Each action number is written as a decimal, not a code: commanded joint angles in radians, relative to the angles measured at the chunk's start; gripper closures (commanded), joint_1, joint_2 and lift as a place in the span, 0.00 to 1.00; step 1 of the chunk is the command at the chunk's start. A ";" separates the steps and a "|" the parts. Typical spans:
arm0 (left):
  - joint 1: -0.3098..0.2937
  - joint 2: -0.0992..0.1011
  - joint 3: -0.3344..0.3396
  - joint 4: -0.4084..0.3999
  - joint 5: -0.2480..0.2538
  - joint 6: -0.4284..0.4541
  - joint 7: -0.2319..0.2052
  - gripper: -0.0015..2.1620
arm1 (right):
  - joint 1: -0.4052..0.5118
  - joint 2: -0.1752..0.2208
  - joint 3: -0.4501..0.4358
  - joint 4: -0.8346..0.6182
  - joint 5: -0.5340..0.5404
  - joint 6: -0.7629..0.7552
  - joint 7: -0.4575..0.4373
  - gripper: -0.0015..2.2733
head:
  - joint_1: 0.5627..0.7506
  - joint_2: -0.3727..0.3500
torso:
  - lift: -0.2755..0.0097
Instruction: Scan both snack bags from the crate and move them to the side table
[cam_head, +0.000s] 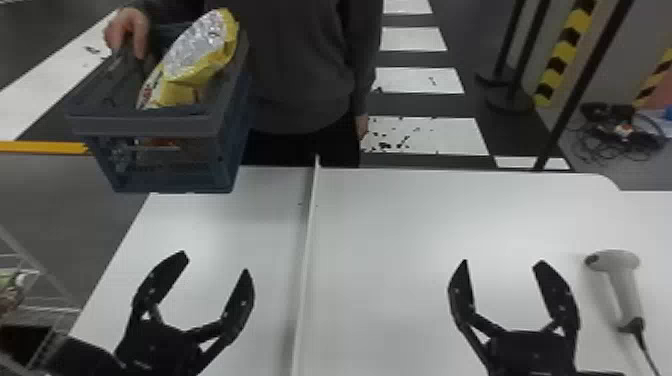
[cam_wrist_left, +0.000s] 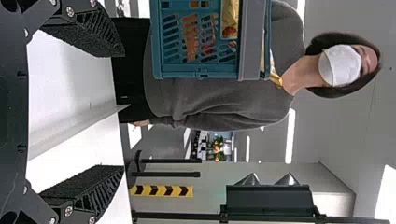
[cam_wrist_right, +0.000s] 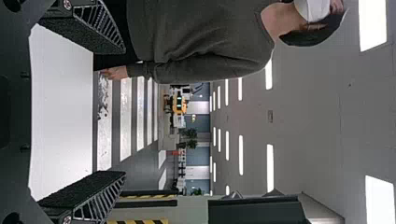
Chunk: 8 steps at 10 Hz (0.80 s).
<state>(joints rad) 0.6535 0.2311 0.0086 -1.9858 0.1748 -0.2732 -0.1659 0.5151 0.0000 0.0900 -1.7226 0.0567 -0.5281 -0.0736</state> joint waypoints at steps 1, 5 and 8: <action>0.000 0.001 0.004 -0.001 0.009 0.003 -0.001 0.07 | -0.001 0.001 0.002 0.000 0.000 0.003 0.000 0.03 | 0.70 0.58 | 0.62; 0.000 0.002 0.004 -0.001 0.009 0.006 -0.001 0.07 | -0.001 0.001 0.002 0.000 0.002 0.003 0.000 0.03 | 0.70 0.59 | 0.62; 0.000 0.004 0.005 -0.001 0.011 0.006 -0.001 0.07 | -0.001 0.001 0.002 0.000 0.002 0.003 0.000 0.03 | 0.70 0.59 | 0.62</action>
<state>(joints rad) 0.6535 0.2347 0.0137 -1.9865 0.1849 -0.2675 -0.1672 0.5138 0.0000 0.0920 -1.7227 0.0583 -0.5253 -0.0736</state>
